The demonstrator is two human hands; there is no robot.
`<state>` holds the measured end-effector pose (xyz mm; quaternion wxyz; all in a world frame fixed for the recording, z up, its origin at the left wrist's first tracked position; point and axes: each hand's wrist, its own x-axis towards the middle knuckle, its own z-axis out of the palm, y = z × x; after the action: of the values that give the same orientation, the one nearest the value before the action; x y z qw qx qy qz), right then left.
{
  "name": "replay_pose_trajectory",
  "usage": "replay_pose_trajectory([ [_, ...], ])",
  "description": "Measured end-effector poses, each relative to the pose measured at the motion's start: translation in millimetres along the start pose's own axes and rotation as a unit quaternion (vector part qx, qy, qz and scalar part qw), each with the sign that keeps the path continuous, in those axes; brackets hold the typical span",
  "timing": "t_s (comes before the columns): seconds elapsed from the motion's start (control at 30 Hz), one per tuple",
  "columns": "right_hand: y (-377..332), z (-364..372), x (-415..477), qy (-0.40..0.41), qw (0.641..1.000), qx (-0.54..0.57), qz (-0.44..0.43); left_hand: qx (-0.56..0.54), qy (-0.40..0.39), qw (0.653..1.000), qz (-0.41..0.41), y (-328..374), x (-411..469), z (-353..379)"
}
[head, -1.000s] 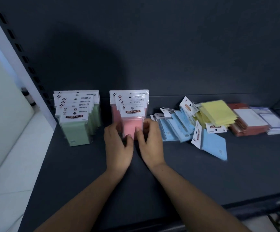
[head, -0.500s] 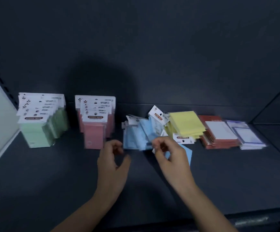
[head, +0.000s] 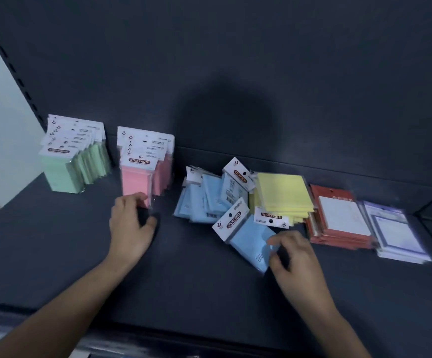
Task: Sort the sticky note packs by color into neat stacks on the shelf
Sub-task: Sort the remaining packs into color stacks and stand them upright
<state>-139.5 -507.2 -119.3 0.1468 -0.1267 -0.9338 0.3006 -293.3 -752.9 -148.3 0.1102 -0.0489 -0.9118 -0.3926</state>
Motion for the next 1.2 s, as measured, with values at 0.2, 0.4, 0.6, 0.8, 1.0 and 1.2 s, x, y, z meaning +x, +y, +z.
replay_pose_trajectory([
  [0.2, -2, 10, -4, -0.013, 0.999, -0.020, 0.044, -0.013, -0.037, 0.999, 0.017, -1, 10, -9],
  [0.4, -16, 19, 1, -0.015, 0.995, -0.016, 0.097, -0.028, -0.016, 0.999, 0.014, -10, 15, -16],
  [0.6, -29, 23, -1, -0.050, 0.988, -0.091, 0.111, -0.118, -0.001, 0.993, 0.016, -3, -2, -30],
  [0.8, -46, 31, -6, -0.029, 0.988, -0.023, 0.147, -0.126, -0.365, 0.921, 0.048, 39, -58, -27],
  [1.0, -90, 45, -27, -0.013, 0.980, 0.167, 0.104, -0.361, -0.363, 0.849, -0.132, 64, -80, -23],
  [1.2, -117, 83, -26, -0.097, 0.953, 0.269, 0.100, -0.339, -0.219, 0.905, -0.137, 21, -58, -46],
])
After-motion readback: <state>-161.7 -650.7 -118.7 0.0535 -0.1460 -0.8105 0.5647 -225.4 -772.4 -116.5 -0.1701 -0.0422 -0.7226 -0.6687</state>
